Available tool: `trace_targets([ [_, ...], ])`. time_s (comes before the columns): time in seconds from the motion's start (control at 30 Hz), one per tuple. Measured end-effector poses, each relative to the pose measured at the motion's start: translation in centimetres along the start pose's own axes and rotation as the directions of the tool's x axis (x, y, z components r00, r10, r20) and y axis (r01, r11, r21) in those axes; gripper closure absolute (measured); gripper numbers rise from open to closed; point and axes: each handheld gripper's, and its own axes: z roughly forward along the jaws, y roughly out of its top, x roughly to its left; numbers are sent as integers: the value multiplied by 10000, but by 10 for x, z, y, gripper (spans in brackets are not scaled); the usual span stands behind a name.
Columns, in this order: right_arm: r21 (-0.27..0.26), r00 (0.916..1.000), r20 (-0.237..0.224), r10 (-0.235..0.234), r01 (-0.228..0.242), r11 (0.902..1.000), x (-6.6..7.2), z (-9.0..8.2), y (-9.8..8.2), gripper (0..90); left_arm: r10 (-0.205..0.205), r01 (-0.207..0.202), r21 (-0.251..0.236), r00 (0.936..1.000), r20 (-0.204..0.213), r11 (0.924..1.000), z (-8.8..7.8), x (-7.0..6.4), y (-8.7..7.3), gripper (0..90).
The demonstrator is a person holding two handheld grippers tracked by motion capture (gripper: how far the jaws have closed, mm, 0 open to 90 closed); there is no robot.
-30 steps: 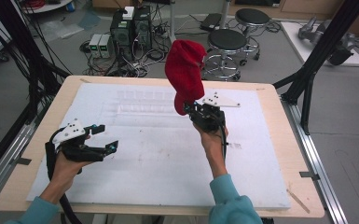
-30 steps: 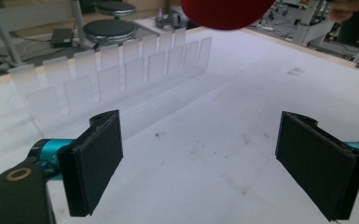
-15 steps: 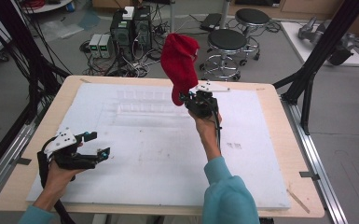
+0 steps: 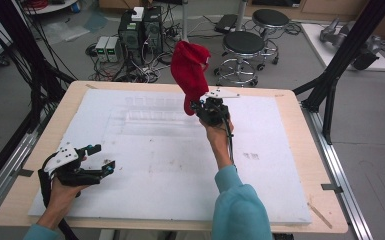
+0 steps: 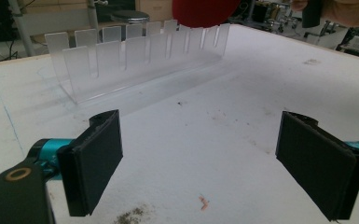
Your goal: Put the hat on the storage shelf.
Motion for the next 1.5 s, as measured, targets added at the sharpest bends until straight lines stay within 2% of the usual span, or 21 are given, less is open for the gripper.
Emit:
trace_targets([
  [0.23,13,10000,-18,78,-78,10000,0,0,0,854,-22,17,-208,9998,-212,9998,-1,1,-3,149],
  [0.3,13,9997,9,254,-254,9997,0,-1,0,854,-74,66,-241,9995,-301,9997,-1,3,-3,149],
  [0.6,264,9999,95,133,-136,9996,2,1,-1,854,-171,146,-428,9981,-587,9990,-3,8,-7,149],
  [0.7,354,10000,82,38,-41,9994,2,3,-4,854,-159,133,-450,9982,-584,9989,-5,9,-12,149],
  [0.77,464,9999,107,106,-111,9989,2,7,-6,854,-289,265,-459,9981,-535,9986,-7,10,-16,150],
  [0.83,475,9999,123,104,-109,9988,2,8,-7,854,-339,303,-658,9979,-550,9974,-10,11,-20,150],
  [0.93,680,9996,169,235,-246,9974,2,15,-14,854,-375,333,-817,9980,-506,9961,-13,12,-21,152],
  [1.0,608,9996,135,239,-247,9978,2,16,-18,854,-360,315,-851,9980,-524,9959,-13,12,-21,152],
  [1.1,481,9998,132,170,-176,9987,3,15,-23,853,-353,307,-842,9979,-539,9960,-13,11,-21,152],
  [1.23,607,9997,133,188,-195,9980,4,13,-28,850,-333,289,-856,9981,-515,9959,-13,11,-21,152],
  [1.33,631,9995,252,170,-185,9978,4,12,-30,830,-339,290,-885,9979,-545,9957,-14,12,-21,152],
  [1.37,806,9988,478,94,-132,9967,4,12,-31,753,-349,301,-897,9980,-534,9955,-14,12,-21,151],
  [1.4,806,9988,478,94,-132,9967,4,12,-31,753,-357,307,-886,9978,-555,9956,-14,12,-21,151],
  [1.5,928,9979,646,86,-146,9956,4,13,-33,652,-448,392,-926,9972,-597,9949,-14,12,-21,150],
])
